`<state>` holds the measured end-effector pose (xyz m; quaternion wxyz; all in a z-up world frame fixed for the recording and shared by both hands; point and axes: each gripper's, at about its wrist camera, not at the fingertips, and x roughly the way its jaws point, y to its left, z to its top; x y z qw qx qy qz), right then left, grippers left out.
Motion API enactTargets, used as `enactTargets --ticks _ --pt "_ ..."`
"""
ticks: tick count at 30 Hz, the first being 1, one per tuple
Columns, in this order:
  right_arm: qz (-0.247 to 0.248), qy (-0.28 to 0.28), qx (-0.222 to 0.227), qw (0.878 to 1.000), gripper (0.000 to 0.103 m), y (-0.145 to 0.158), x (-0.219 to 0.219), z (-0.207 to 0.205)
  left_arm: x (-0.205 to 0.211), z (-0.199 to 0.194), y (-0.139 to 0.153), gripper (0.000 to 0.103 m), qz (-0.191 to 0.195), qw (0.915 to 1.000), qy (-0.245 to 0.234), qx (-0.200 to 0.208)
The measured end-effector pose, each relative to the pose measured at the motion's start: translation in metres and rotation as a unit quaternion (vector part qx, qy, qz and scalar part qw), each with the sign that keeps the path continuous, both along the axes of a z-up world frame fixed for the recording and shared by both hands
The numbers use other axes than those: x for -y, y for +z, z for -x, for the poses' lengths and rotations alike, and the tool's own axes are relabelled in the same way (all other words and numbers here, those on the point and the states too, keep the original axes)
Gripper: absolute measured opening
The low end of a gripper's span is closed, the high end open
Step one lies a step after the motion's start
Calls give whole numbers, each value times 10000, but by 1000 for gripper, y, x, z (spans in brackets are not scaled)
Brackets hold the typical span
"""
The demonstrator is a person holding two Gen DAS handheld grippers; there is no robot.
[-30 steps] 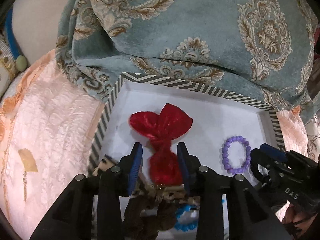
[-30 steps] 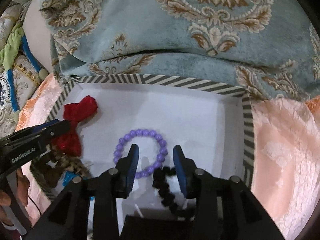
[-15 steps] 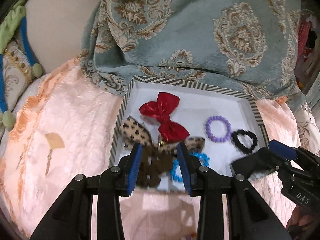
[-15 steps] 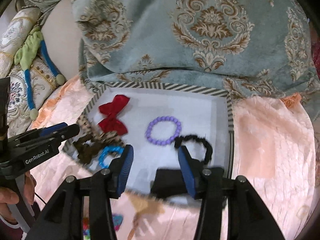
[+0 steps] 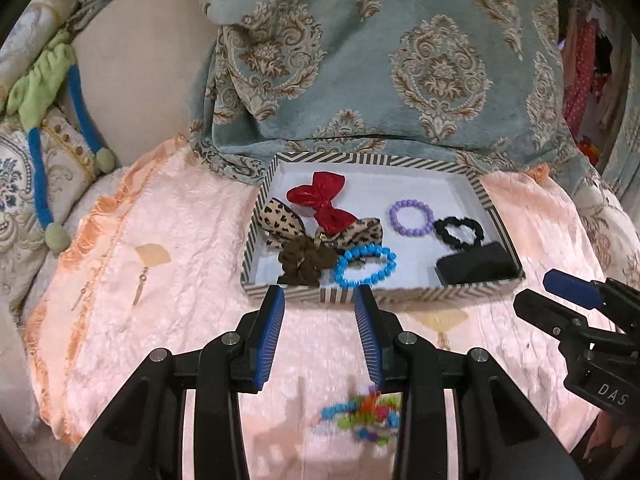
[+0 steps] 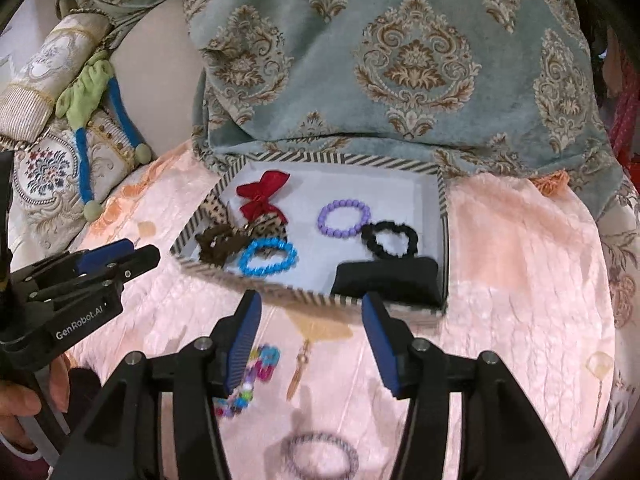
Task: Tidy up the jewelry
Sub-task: 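Withdraw both grippers from the tray toward the remaining bracelets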
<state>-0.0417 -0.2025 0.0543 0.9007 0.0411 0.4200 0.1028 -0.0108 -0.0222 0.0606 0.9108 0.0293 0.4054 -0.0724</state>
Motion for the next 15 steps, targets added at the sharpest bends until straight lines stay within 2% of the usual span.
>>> enactTargets --ticks 9,15 --pt "74 16 77 9999 56 9 5 39 5 35 5 20 -56 9999 -129 53" --pt "104 30 -34 9999 57 2 11 58 -9 45 6 20 299 9991 -202 -209"
